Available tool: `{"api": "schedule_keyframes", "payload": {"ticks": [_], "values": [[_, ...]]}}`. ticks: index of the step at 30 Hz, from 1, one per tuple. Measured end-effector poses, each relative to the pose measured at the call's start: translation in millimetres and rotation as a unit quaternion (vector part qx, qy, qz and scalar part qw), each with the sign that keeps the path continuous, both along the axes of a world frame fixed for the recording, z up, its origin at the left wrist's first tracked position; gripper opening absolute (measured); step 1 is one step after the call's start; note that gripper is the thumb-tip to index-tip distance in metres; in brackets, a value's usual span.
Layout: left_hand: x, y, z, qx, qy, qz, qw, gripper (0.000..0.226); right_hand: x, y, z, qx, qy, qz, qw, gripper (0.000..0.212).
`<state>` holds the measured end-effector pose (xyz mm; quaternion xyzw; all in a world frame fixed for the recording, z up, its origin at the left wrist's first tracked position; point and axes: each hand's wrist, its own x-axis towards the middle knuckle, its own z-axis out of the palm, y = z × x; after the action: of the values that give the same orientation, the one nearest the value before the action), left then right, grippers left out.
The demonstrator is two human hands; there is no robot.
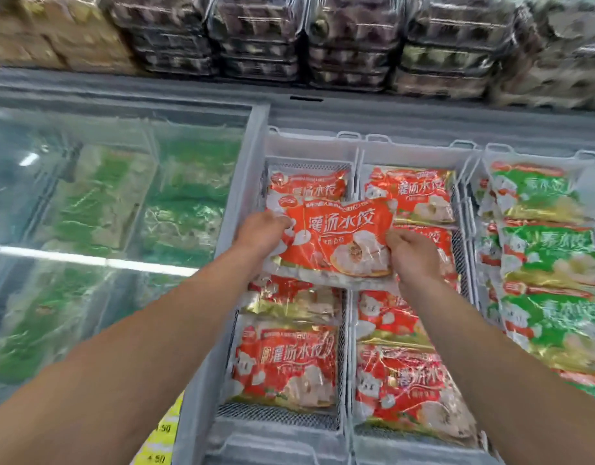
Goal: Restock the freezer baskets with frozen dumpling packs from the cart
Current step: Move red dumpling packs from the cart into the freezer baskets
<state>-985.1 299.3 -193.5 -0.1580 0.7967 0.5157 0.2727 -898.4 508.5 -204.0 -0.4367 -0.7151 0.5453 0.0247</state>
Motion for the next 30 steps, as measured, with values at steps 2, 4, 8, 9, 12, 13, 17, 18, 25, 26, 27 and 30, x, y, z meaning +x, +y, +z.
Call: {"api": "schedule_keyframes", "payload": {"ticks": [2,4,8,9,12,13,17,18,25,26,27,30], "values": [[-28.8,12.6,-10.7,-0.013,-0.009,0.007,1.000,0.016,-31.0,11.2,-15.5,-0.007,-0.010,0.005,1.000,0.027],[-56.8,24.4,-21.3,-0.026,-0.017,0.008,0.999,0.018,-61.4,19.9,-28.5,-0.016,-0.017,0.016,1.000,0.026],[-105.7,39.2,-41.0,-0.058,-0.021,0.024,0.998,0.034,-117.0,28.6,-51.8,-0.026,-0.020,0.031,0.999,0.025],[-118.0,41.7,-46.3,-0.070,-0.017,0.024,0.997,0.039,-130.8,29.3,-57.7,-0.024,-0.017,0.040,0.999,0.028],[-150.5,54.1,-52.1,-0.096,0.004,0.034,0.995,0.048,-169.2,29.5,-71.1,-0.031,-0.031,0.091,0.995,0.038],[-157.0,58.4,-52.3,-0.102,0.014,0.030,0.994,0.051,-177.4,29.1,-73.3,-0.036,-0.041,0.120,0.991,0.042],[-153.9,62.6,-59.1,-0.125,0.033,-0.035,0.991,0.059,-182.6,28.6,-75.6,-0.013,-0.072,0.200,0.977,0.041],[-149.0,60.5,-61.6,-0.123,0.032,-0.048,0.991,0.061,-179.0,28.3,-75.1,-0.007,-0.071,0.216,0.974,0.043],[-90.4,25.0,-29.6,-0.108,0.045,-0.098,0.988,0.082,-126.1,12.2,-33.9,0.053,-0.061,0.272,0.959,0.049],[-79.7,18.0,-23.3,-0.107,0.050,-0.108,0.987,0.085,-113.9,7.6,-25.0,0.062,-0.059,0.279,0.957,0.049],[-62.9,10.4,-11.1,-0.109,0.061,-0.122,0.985,0.080,-96.5,0.3,-12.4,0.075,-0.057,0.286,0.954,0.049],[-21.6,-6.0,18.2,-0.125,0.092,-0.156,0.976,0.058,-56.5,-17.4,11.6,0.111,-0.052,0.308,0.944,0.049]]}}
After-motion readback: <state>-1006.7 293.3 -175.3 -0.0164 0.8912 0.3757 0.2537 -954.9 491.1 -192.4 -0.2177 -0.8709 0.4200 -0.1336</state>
